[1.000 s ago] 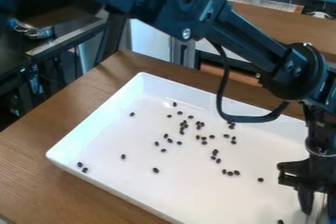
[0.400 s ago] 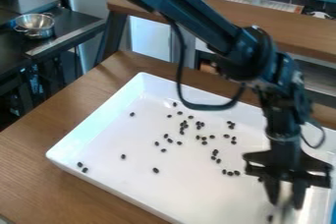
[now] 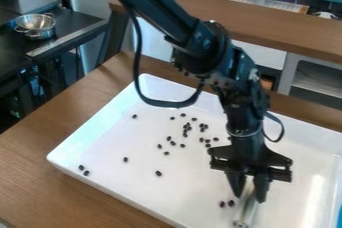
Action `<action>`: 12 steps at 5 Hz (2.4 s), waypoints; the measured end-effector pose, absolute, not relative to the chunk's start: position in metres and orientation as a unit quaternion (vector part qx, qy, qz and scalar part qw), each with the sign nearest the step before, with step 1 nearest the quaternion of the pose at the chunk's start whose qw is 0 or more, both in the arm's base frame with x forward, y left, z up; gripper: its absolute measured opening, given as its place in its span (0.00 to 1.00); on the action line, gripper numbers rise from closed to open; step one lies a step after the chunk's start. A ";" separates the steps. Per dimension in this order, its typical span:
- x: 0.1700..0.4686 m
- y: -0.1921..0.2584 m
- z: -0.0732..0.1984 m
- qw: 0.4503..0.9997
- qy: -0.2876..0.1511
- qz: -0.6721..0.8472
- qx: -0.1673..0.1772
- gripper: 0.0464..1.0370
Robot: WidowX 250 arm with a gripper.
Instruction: Sweep into pile
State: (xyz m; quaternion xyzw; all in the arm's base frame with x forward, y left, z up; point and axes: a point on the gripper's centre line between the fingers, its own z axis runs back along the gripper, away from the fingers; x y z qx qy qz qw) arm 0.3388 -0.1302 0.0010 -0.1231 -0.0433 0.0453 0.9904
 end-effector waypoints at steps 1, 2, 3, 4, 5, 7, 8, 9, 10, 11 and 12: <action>0.336 -0.110 -0.001 0.991 -0.046 0.051 -0.113 0.32; 0.336 -0.084 -0.001 0.992 -0.041 0.064 -0.104 0.32; 0.332 -0.049 0.004 0.991 -0.039 0.091 -0.091 0.32; 0.328 -0.030 0.004 0.992 -0.041 0.097 -0.062 0.32; 0.316 -0.005 0.005 0.993 -0.046 0.105 -0.021 0.32; 0.301 0.018 0.022 0.993 -0.055 0.101 0.004 0.32; 0.297 -0.021 0.042 0.995 -0.027 0.058 -0.070 0.32; 0.326 -0.070 0.073 0.991 -0.014 0.018 -0.132 0.32; 0.346 -0.114 0.073 0.983 -0.014 0.064 -0.170 0.32; 0.357 -0.162 0.068 0.980 -0.018 0.064 -0.185 0.32; 0.364 -0.199 0.057 0.980 -0.037 0.070 -0.184 0.32</action>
